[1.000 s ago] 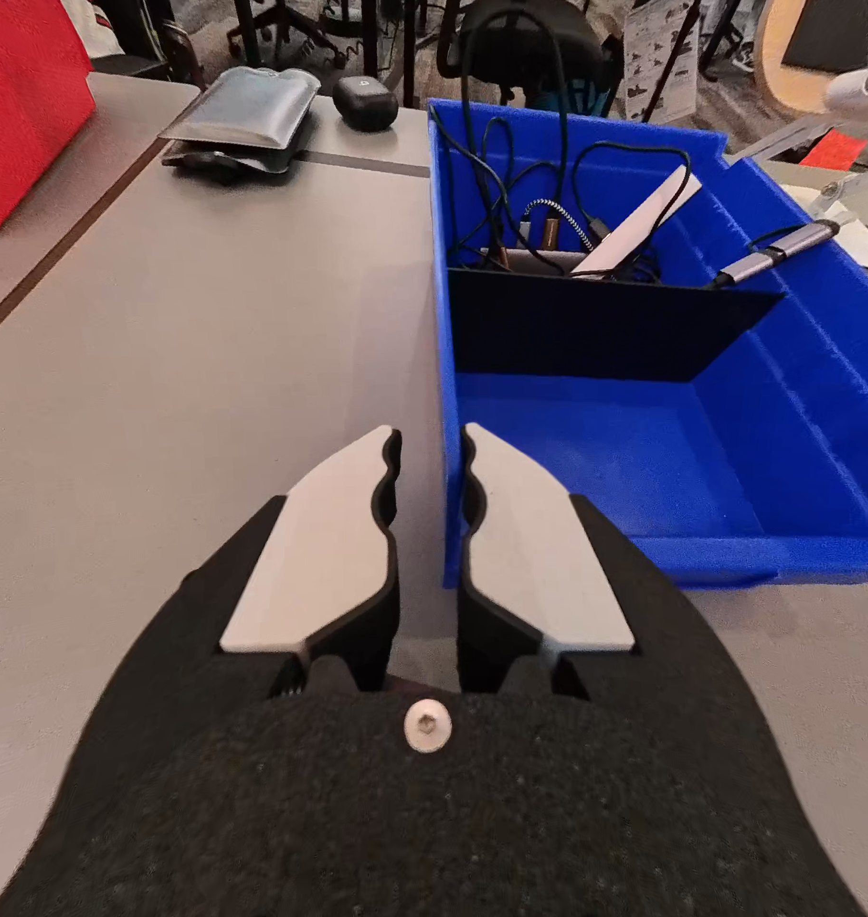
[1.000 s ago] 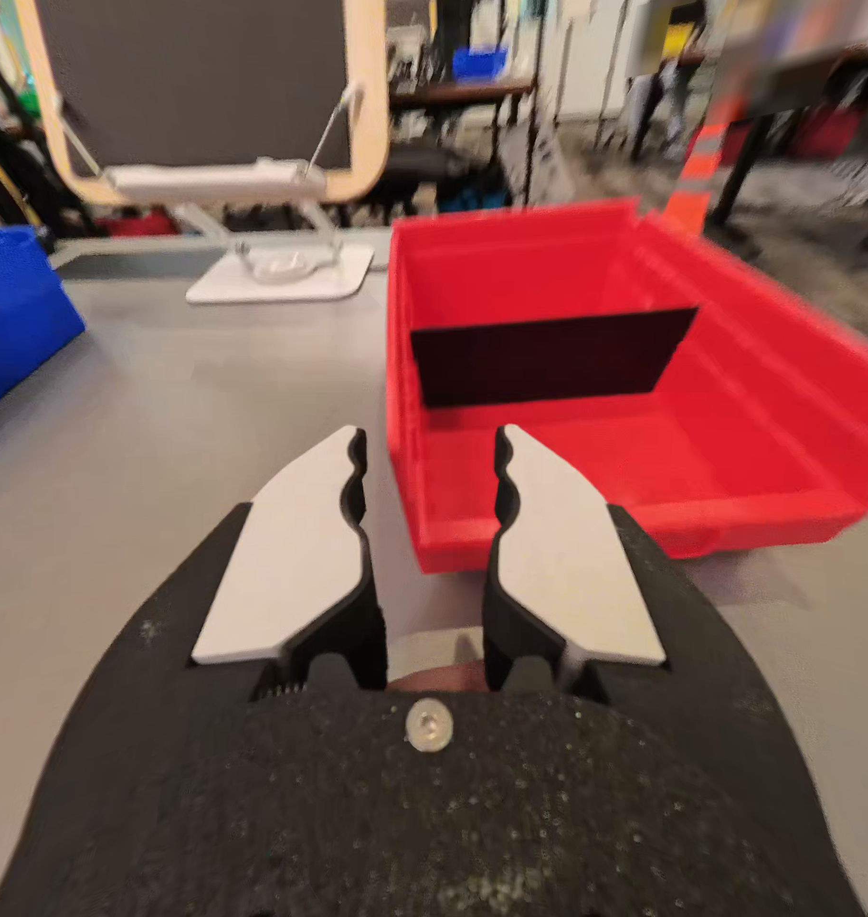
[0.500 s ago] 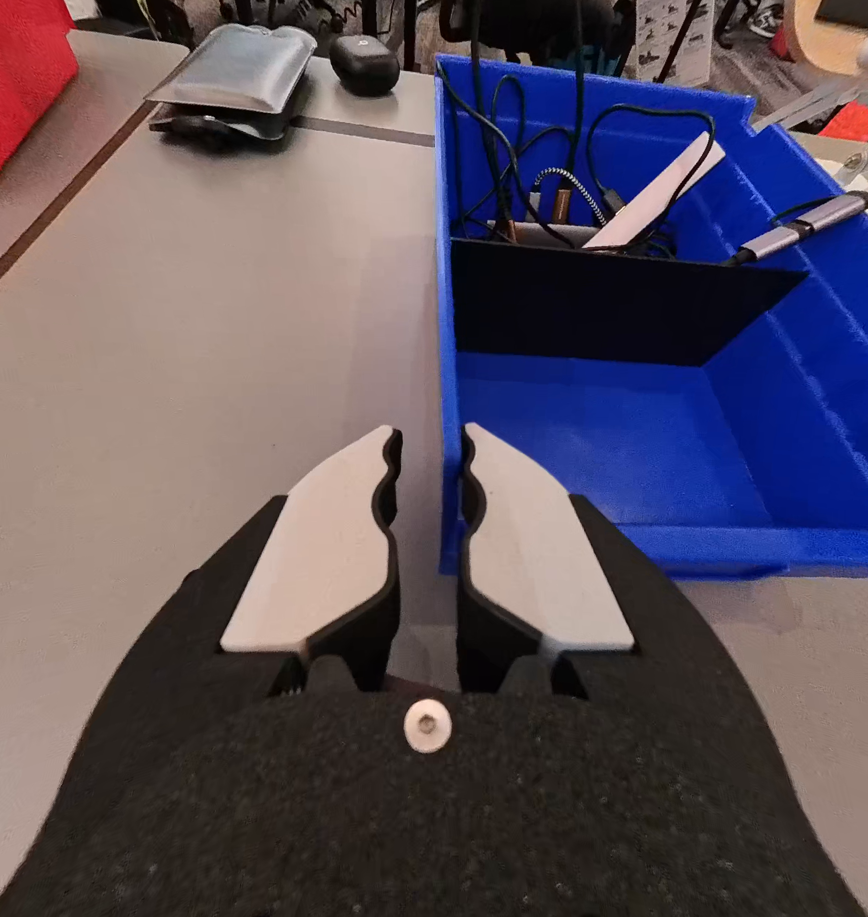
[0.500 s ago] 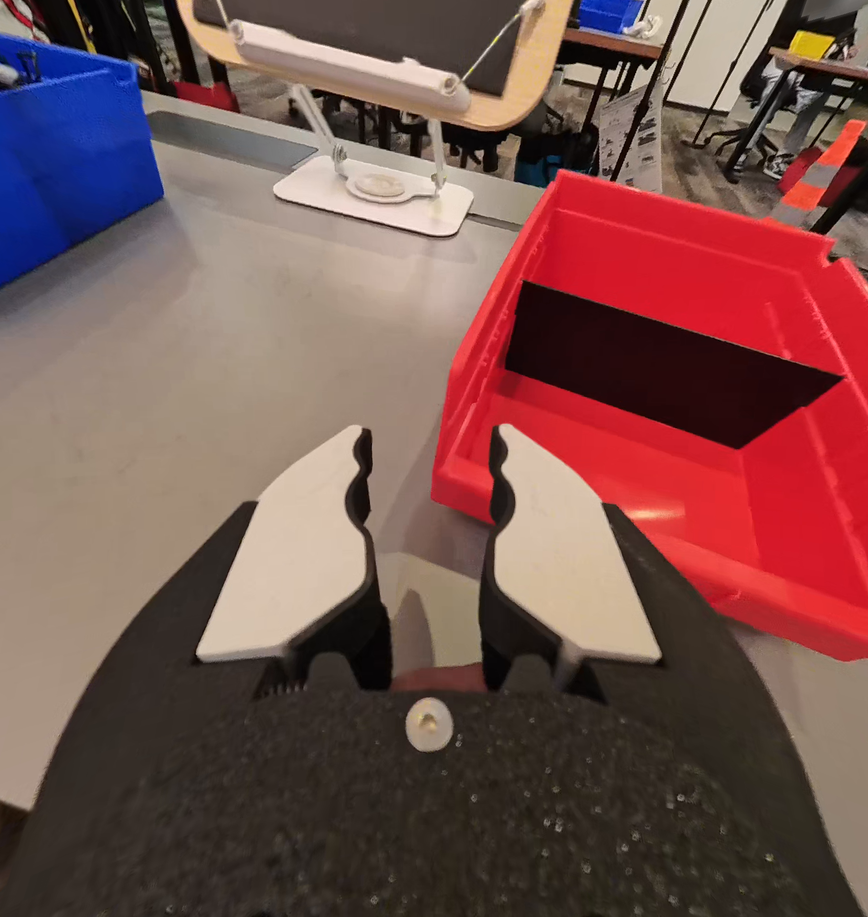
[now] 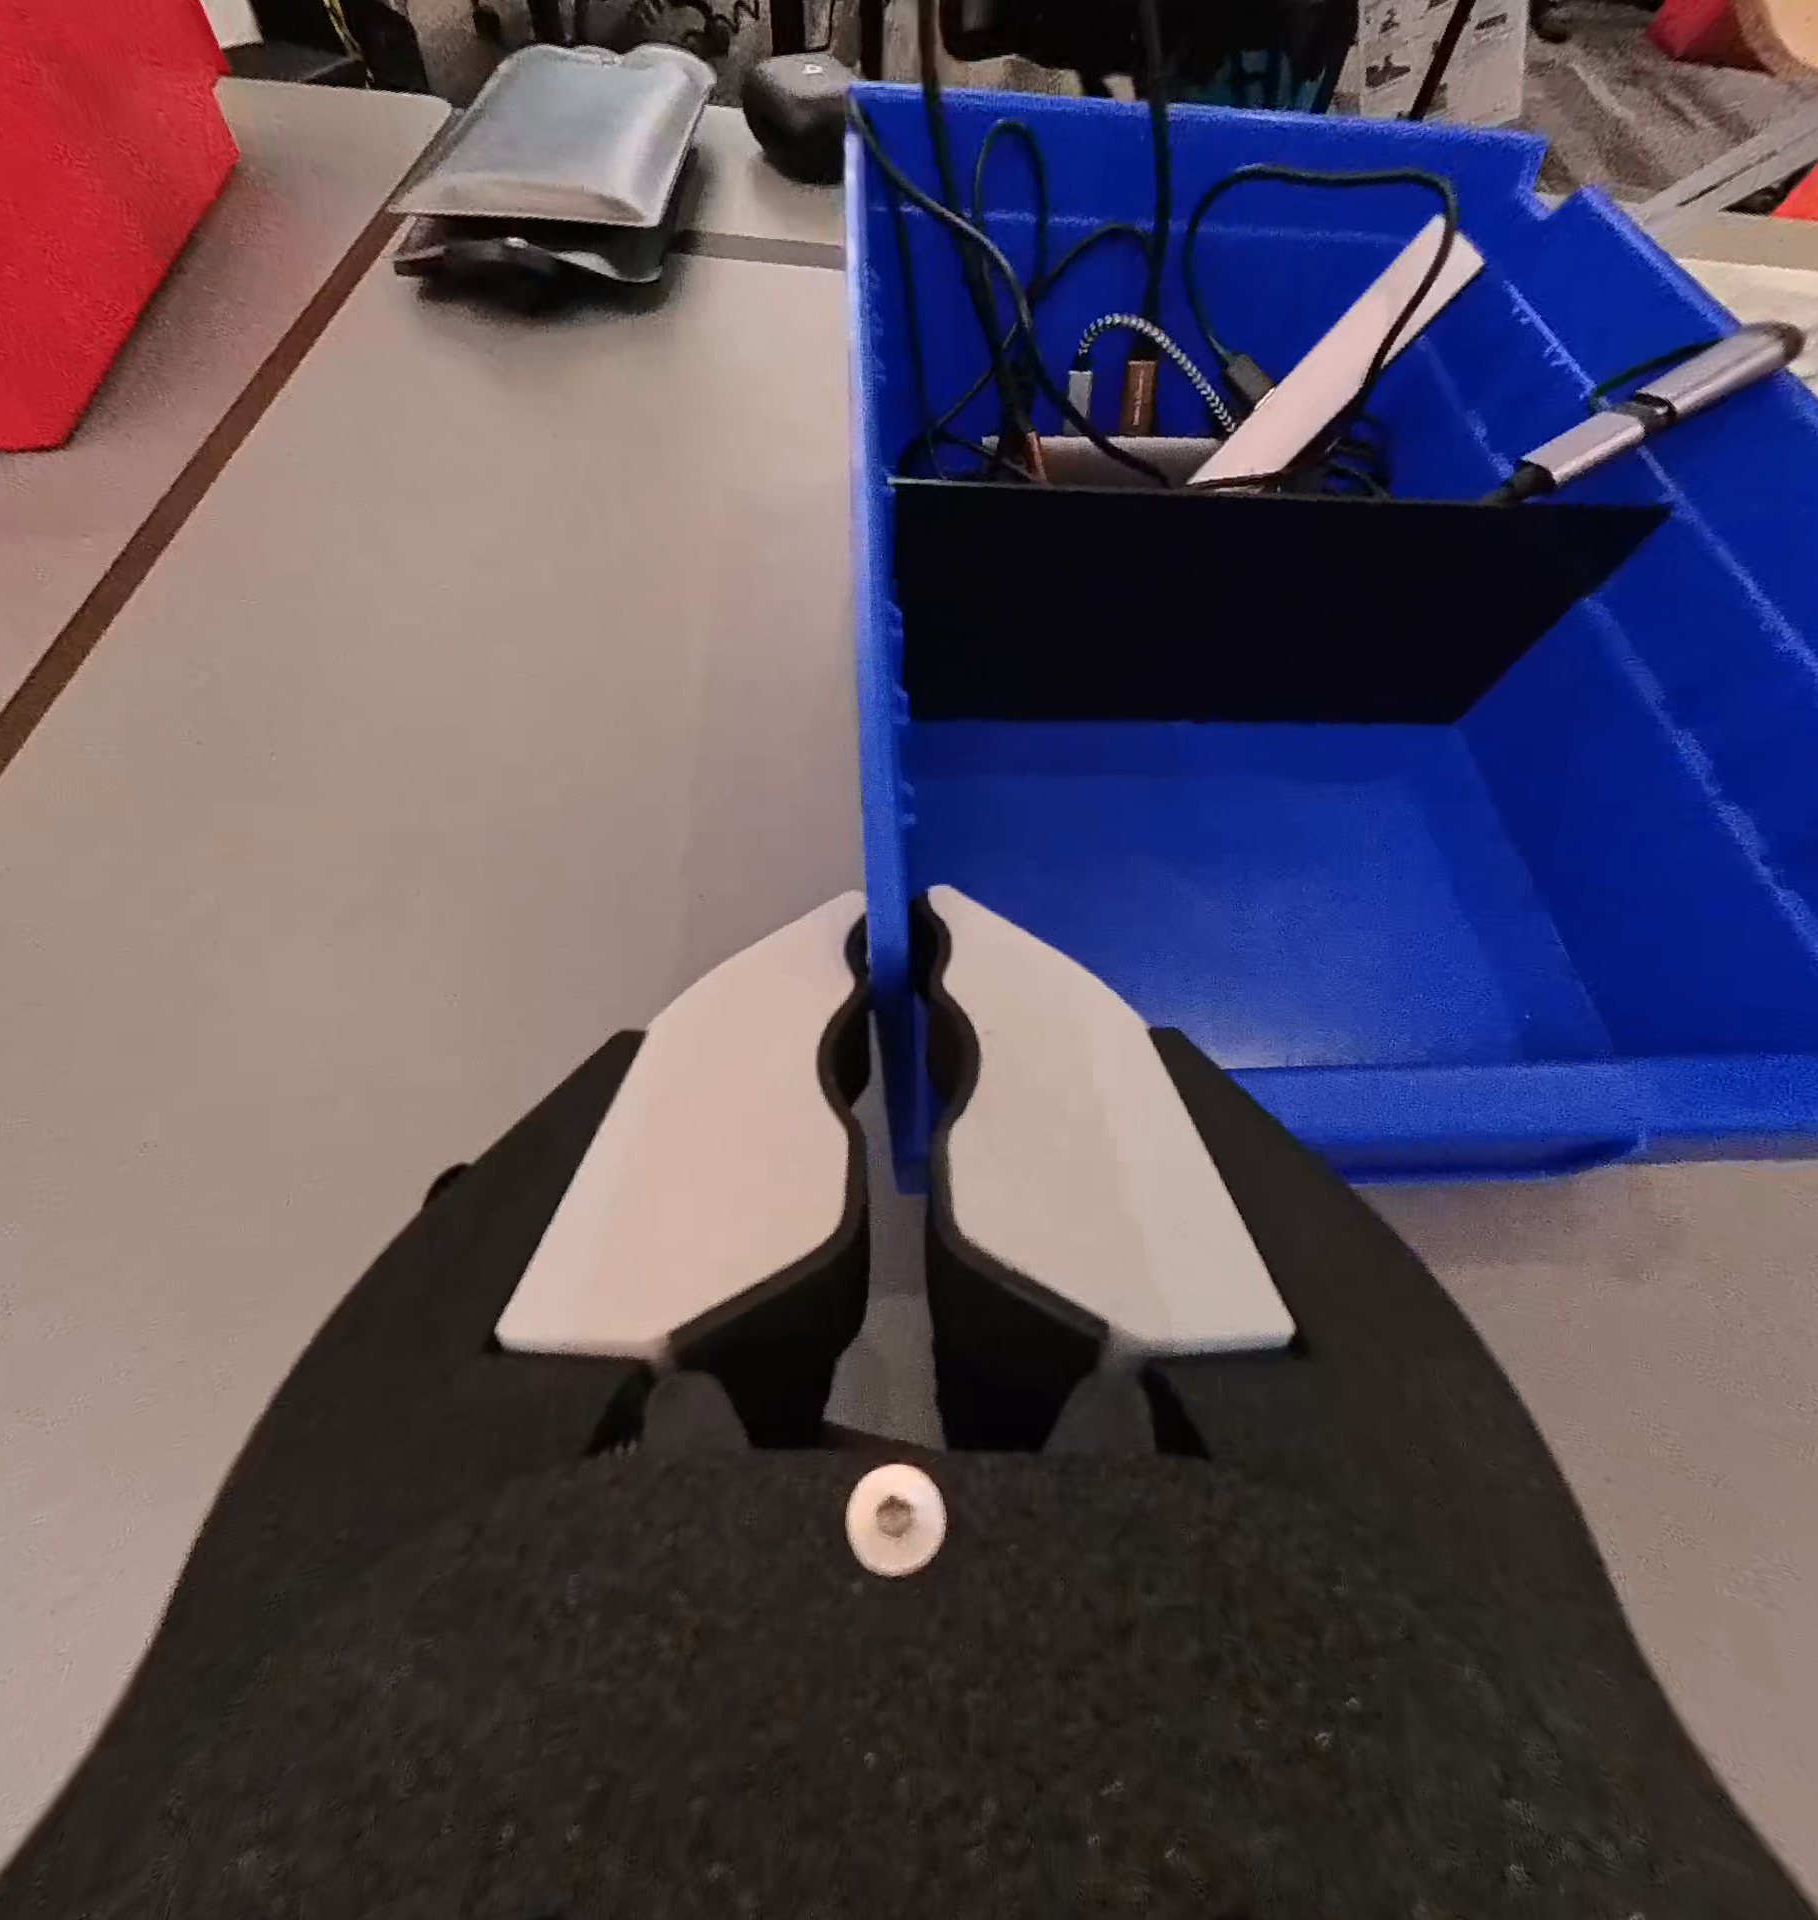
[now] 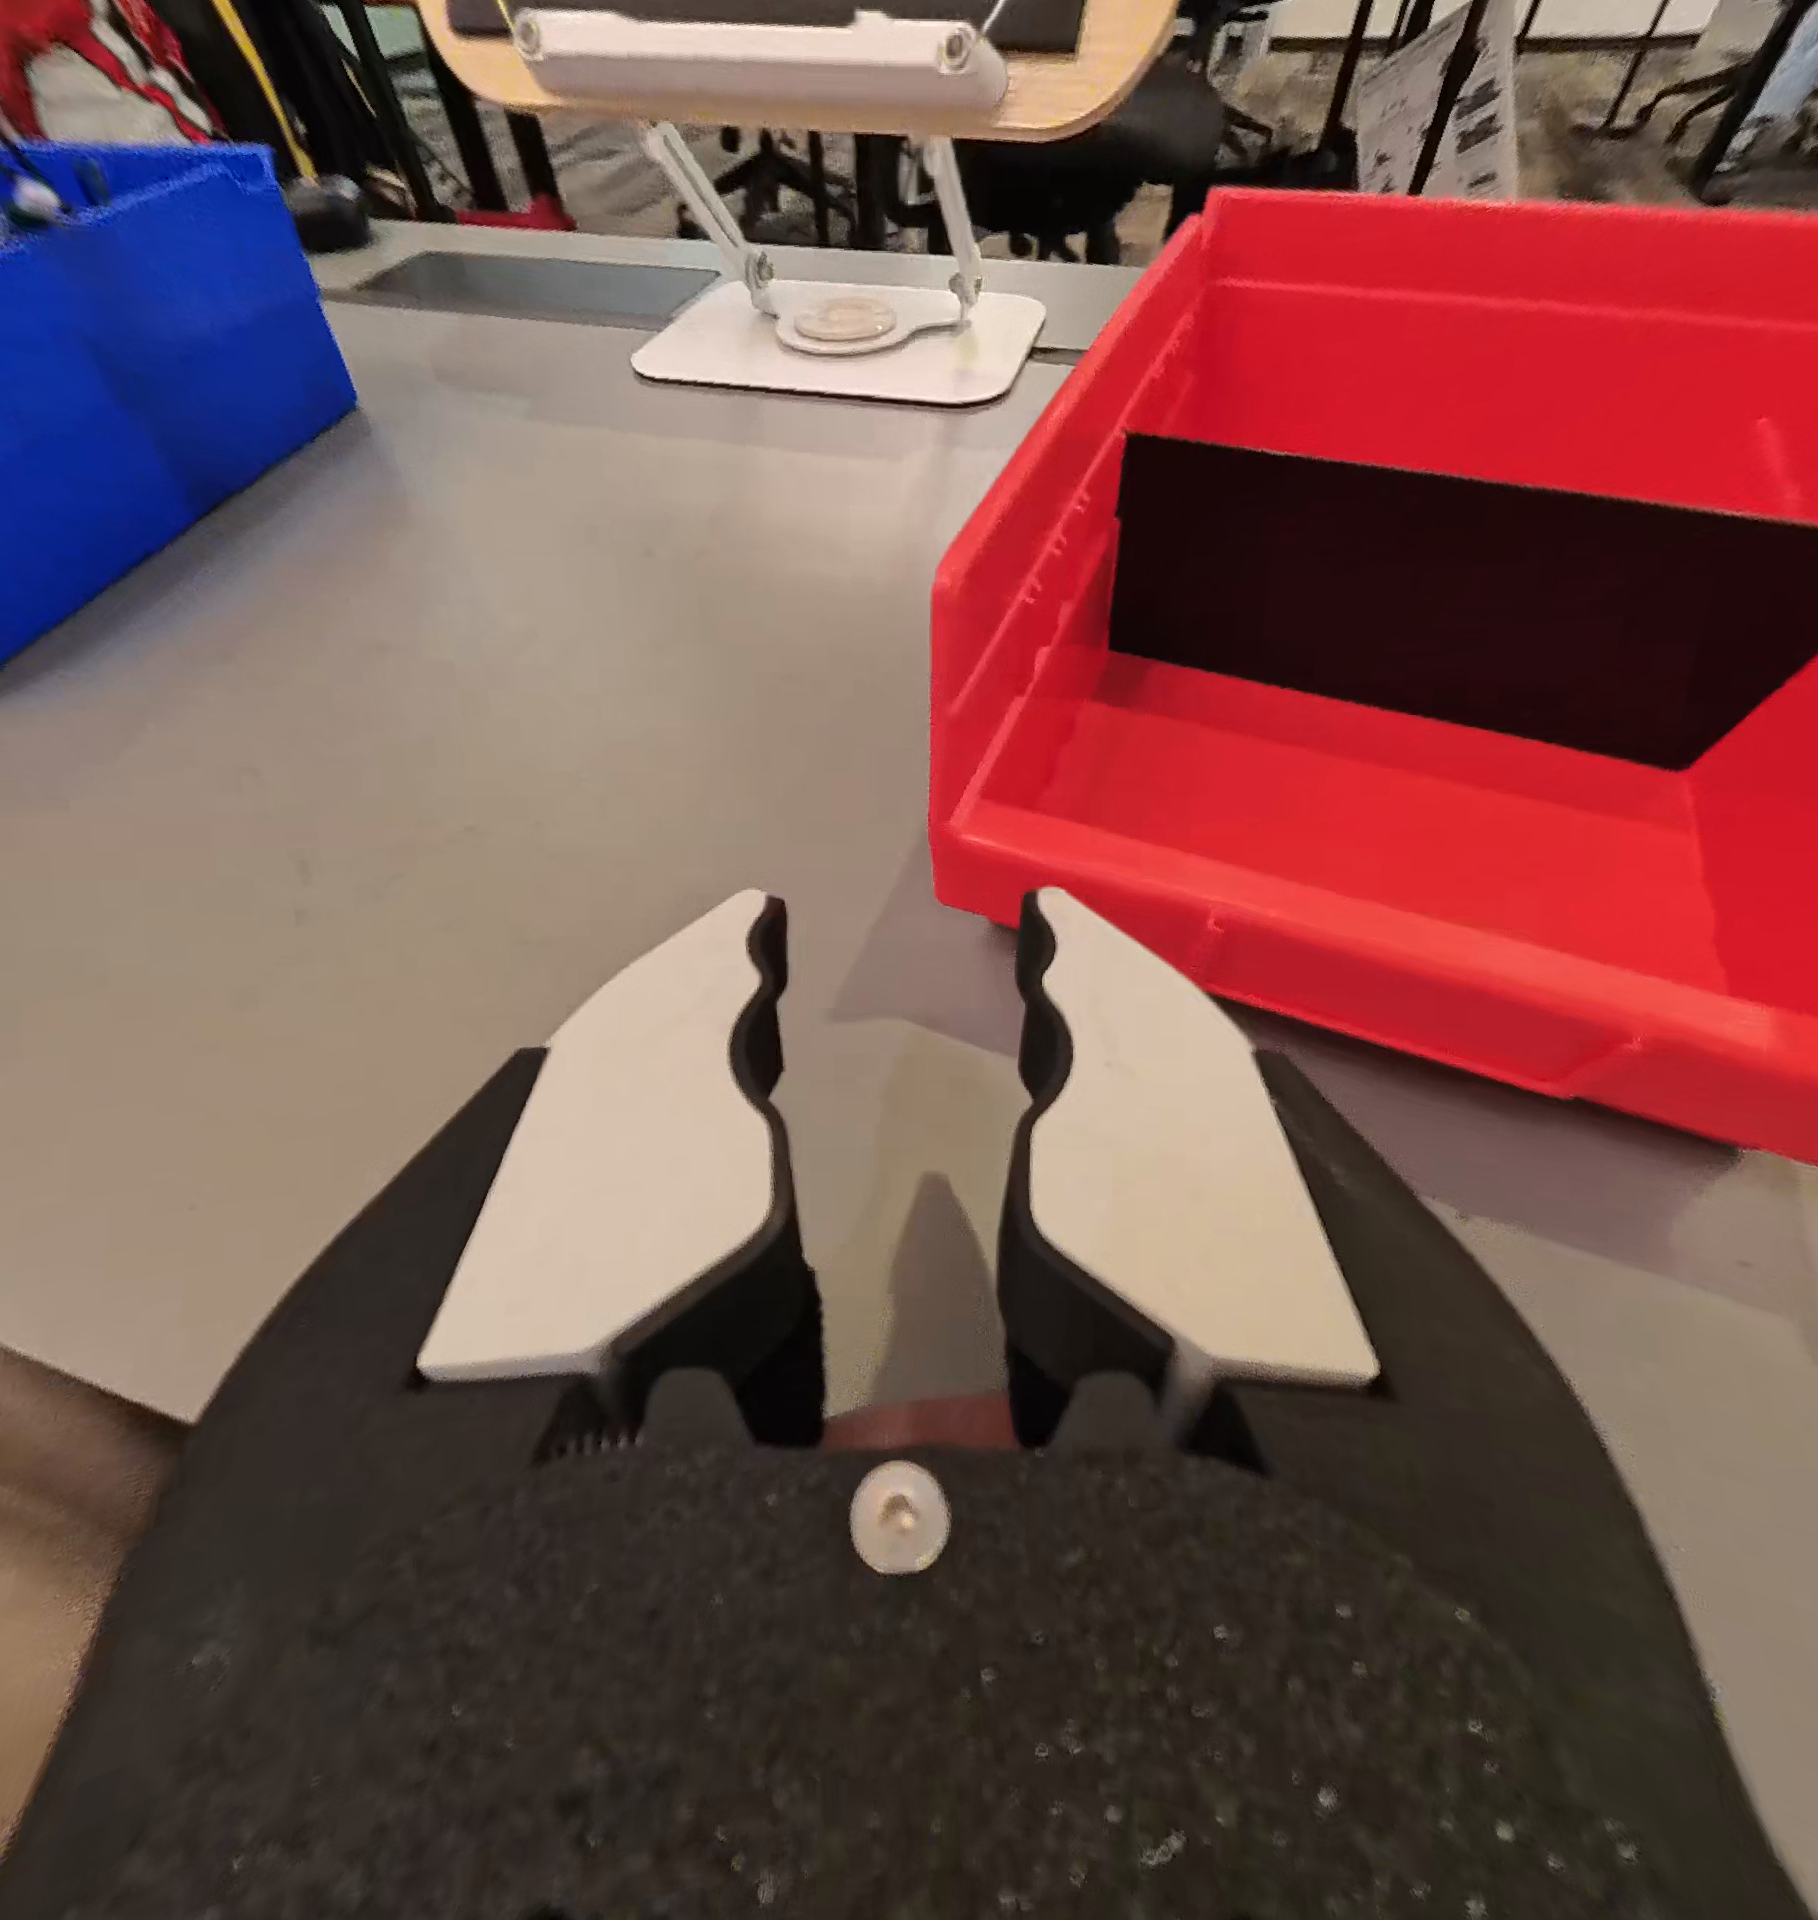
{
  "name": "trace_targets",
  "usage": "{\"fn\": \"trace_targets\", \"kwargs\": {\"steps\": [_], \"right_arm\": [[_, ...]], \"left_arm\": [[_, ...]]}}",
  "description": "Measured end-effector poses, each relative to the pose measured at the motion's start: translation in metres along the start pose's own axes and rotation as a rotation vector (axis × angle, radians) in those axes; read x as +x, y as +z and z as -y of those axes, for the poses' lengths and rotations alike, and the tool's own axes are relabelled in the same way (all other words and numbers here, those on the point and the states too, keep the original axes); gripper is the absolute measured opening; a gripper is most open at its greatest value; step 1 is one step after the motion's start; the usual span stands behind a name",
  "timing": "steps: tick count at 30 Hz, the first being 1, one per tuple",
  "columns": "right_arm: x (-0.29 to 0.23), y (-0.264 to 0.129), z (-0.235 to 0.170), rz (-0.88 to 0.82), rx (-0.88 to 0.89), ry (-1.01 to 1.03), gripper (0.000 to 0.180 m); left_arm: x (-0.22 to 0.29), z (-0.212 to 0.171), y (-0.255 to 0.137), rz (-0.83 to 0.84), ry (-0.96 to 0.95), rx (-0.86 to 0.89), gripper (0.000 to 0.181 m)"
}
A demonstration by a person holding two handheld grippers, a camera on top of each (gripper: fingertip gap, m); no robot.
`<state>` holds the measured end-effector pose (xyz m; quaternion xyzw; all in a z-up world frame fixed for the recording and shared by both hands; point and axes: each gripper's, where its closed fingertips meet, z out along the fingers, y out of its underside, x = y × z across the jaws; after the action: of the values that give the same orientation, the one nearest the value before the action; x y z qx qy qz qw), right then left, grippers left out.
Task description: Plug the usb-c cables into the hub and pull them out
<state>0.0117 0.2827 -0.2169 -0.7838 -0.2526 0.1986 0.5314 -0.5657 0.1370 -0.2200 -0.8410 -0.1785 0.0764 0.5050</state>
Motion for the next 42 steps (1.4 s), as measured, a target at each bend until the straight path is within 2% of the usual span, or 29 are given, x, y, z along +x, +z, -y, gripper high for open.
{"fn": "trace_targets", "kwargs": {"steps": [3, 5, 7, 10, 12, 14, 16, 18, 20, 27, 38, 42], "right_arm": [[-0.006, -0.001, 0.0, 0.057, 0.005, 0.055, 0.042], [-0.012, -0.001, -0.003, 0.095, -0.009, 0.074, 0.043], [-0.019, -0.005, -0.002, 0.126, -0.007, 0.095, 0.043], [-0.031, -0.012, -0.006, 0.19, -0.013, 0.092, 0.049], [-0.032, -0.012, -0.012, 0.2, -0.038, 0.077, 0.049], [-0.03, -0.007, -0.018, 0.201, -0.066, 0.073, 0.05], [-0.027, -0.001, -0.023, 0.201, -0.097, 0.092, 0.05], [-0.027, 0.001, -0.023, 0.208, -0.101, 0.117, 0.049], [-0.027, 0.001, -0.022, 0.209, -0.096, 0.129, 0.048], [-0.027, 0.002, -0.027, 0.193, -0.116, 0.092, 0.045], [-0.031, 0.0, -0.032, 0.213, -0.137, 0.097, 0.043], [-0.029, 0.003, -0.034, 0.204, -0.145, 0.098, 0.043]], "left_arm": [[-0.012, 0.0, 0.004, -0.012, 0.003, -0.005, 0.016], [-0.013, -0.002, 0.001, -0.045, -0.03, -0.025, 0.032], [-0.014, 0.009, -0.017, -0.012, -0.053, 0.046, 0.035], [-0.006, 0.019, -0.062, 0.125, -0.012, 0.169, 0.034], [0.045, 0.007, -0.075, 0.003, 0.009, 0.194, 0.034], [0.116, -0.021, -0.076, -0.221, -0.002, 0.144, 0.03], [0.185, -0.029, -0.084, -0.469, 0.015, 0.092, 0.032], [0.226, -0.033, -0.088, -0.586, 0.111, 0.091, 0.032], [0.246, -0.039, -0.087, -0.62, 0.228, 0.089, 0.032], [0.249, -0.053, -0.083, -0.617, 0.326, 0.063, 0.031], [0.25, -0.058, -0.079, -0.616, 0.325, 0.029, 0.031], [0.237, -0.039, -0.075, -0.624, 0.231, -0.014, 0.03]]}}
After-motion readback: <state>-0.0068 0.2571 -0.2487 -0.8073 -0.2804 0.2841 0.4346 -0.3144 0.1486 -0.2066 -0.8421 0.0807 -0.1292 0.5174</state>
